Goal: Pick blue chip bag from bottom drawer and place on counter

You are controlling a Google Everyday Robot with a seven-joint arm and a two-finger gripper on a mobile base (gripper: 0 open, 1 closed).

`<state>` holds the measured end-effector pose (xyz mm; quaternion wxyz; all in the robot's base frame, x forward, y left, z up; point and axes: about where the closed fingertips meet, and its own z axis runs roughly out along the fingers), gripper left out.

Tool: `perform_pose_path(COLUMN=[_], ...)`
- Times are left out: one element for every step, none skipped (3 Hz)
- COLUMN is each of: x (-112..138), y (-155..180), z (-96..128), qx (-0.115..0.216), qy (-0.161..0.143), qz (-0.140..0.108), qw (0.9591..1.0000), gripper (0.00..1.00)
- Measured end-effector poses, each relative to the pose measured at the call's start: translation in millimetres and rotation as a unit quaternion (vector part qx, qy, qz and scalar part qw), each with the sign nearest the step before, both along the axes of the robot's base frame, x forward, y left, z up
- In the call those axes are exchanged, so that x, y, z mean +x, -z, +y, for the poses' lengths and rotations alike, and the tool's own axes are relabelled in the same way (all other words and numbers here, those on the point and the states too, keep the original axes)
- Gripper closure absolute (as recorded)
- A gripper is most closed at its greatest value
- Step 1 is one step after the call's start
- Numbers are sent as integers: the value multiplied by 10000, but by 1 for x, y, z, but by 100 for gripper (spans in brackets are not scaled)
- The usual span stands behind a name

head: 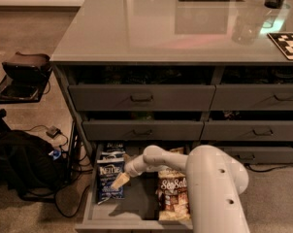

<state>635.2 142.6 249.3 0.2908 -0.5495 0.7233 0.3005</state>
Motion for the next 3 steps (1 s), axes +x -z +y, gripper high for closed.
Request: perform_pose_path(x=[17,26,30], y=[25,44,59], z=[11,24,31], qx=[114,6,-58], qy=[-53,-186,-285], qz=[272,386,524], qw=[9996,9991,9982], gripper=[0,0,0])
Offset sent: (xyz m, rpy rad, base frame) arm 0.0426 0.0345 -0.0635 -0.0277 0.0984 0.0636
